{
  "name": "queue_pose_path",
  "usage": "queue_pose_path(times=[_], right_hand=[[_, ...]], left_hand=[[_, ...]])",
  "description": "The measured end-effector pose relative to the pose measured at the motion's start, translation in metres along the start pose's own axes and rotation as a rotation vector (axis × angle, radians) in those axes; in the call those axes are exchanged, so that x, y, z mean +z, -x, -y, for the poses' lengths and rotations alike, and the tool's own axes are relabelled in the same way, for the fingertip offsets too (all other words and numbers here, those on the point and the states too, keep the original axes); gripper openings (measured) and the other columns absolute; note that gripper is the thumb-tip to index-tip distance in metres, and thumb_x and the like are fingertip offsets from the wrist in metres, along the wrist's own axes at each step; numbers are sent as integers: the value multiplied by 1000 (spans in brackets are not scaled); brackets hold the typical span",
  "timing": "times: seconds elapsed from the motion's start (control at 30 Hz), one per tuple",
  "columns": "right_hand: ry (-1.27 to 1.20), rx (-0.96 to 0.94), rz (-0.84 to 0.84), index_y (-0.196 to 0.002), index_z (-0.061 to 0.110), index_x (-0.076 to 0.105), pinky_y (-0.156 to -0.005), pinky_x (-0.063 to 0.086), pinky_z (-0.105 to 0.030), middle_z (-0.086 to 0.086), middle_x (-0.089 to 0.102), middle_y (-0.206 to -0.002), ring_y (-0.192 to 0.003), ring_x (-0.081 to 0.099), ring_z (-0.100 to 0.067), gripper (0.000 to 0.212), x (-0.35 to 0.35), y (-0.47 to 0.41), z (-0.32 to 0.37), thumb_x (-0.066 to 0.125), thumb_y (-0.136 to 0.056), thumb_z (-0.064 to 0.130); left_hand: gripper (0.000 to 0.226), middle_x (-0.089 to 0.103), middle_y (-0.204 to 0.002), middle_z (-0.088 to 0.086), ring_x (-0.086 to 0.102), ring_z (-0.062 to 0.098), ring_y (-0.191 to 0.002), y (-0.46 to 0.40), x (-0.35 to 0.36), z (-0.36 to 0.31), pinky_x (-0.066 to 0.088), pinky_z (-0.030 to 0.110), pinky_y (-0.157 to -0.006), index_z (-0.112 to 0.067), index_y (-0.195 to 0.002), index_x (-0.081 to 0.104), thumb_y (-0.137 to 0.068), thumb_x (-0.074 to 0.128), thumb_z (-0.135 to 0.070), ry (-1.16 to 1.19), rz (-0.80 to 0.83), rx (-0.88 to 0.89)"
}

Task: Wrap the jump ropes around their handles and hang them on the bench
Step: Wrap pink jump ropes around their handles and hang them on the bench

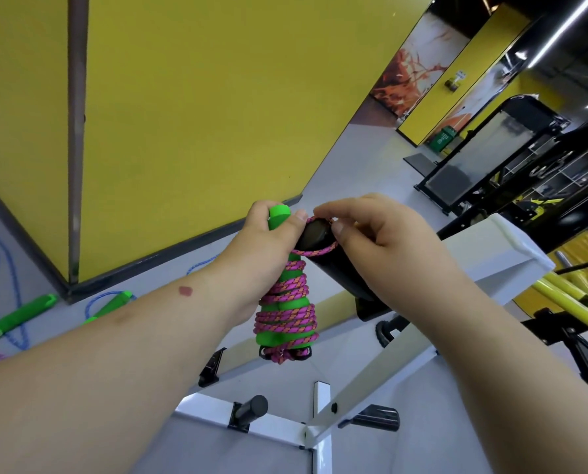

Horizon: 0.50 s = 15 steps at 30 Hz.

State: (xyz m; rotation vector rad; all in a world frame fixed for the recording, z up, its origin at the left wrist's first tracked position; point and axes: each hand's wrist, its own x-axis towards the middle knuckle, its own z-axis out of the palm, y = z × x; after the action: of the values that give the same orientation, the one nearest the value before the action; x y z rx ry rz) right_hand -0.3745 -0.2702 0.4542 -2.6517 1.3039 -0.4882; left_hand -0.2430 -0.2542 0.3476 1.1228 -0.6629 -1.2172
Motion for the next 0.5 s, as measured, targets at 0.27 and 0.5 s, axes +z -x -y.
queue_pose_path(times=[0.27, 0.5], right_hand=[[-72, 122, 127, -109, 40, 72, -70, 55, -20, 12, 60, -108, -97, 60, -1, 29, -6, 10, -5, 48, -99, 28], [57, 49, 157, -124, 34, 63, -79, 46, -21, 13, 59, -111, -100, 55, -5, 28, -8, 29, -11, 63, -95, 33]], left_hand=[[28, 73, -112, 10, 64, 25, -84, 4, 3, 0, 50, 39, -74, -31, -112, 64, -96, 67, -54, 148, 40, -157], [40, 74, -93, 4, 66, 20, -72, 18, 18, 12, 51, 33, -72, -16, -122, 71, -105, 50, -47, 369, 96, -226]])
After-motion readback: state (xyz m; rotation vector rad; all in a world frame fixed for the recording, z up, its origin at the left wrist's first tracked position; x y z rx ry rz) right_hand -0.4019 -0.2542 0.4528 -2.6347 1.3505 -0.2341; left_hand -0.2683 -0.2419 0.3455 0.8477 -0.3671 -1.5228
